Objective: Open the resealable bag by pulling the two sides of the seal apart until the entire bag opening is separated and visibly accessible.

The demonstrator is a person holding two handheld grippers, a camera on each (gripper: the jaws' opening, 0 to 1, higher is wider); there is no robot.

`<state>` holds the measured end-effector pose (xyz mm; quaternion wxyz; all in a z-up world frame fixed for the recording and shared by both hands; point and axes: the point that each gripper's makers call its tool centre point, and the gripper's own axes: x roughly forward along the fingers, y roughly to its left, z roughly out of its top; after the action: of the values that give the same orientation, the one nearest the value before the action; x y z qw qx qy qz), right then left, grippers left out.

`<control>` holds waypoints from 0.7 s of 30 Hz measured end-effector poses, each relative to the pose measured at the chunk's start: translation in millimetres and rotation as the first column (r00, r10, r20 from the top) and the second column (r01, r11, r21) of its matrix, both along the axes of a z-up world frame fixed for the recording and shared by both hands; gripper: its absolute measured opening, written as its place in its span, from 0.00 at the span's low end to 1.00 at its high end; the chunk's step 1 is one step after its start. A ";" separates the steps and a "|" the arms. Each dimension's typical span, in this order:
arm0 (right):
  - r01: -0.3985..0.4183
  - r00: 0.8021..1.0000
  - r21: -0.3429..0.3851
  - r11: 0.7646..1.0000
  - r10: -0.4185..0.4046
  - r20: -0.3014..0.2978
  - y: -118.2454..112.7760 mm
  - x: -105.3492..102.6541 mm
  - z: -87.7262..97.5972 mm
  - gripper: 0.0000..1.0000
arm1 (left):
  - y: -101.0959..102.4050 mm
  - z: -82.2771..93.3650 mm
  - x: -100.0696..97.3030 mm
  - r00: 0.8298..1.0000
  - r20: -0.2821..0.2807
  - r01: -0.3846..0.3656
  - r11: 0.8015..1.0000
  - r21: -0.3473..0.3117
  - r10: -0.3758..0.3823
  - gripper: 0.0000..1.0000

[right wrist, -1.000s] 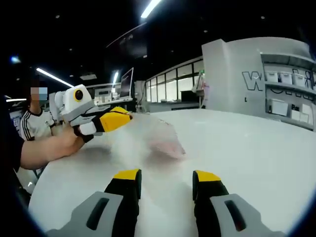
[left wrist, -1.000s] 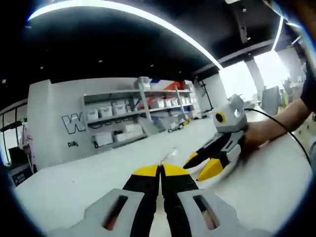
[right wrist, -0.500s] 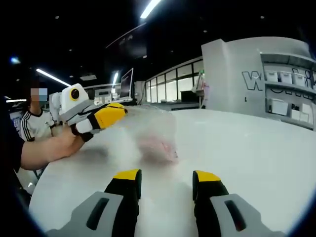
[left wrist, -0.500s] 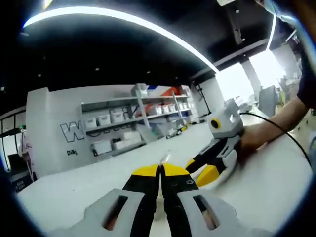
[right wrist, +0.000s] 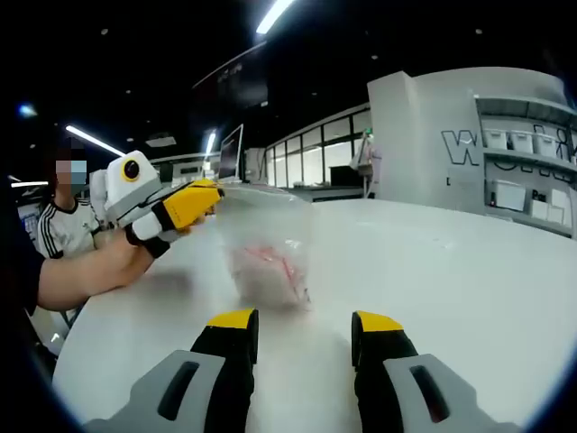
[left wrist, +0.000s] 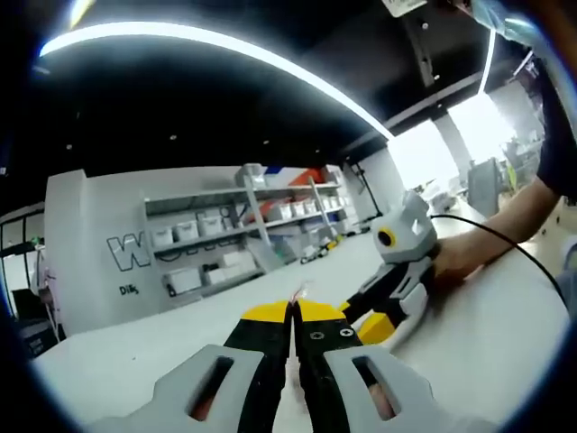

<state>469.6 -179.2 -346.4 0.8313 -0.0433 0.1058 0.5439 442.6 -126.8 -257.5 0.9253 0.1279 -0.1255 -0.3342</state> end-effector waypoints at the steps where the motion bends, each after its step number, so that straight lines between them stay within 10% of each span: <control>1: 0.000 1.000 0.000 1.000 0.000 0.000 0.1 -0.1 0.0 0.39 | -0.2 0.3 -0.2 1.000 0.001 0.001 1.000 -0.001 -0.001 0.02; 21: -0.001 1.000 0.113 0.994 0.000 0.010 -2.8 -2.0 21.8 0.37 | 0.9 -2.8 1.9 1.000 -0.016 -0.009 1.000 -0.003 0.009 0.02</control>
<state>467.6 -182.0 -324.6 0.8329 0.0010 0.0708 0.5489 444.4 -125.9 -260.3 0.9279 0.1246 -0.1182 -0.3310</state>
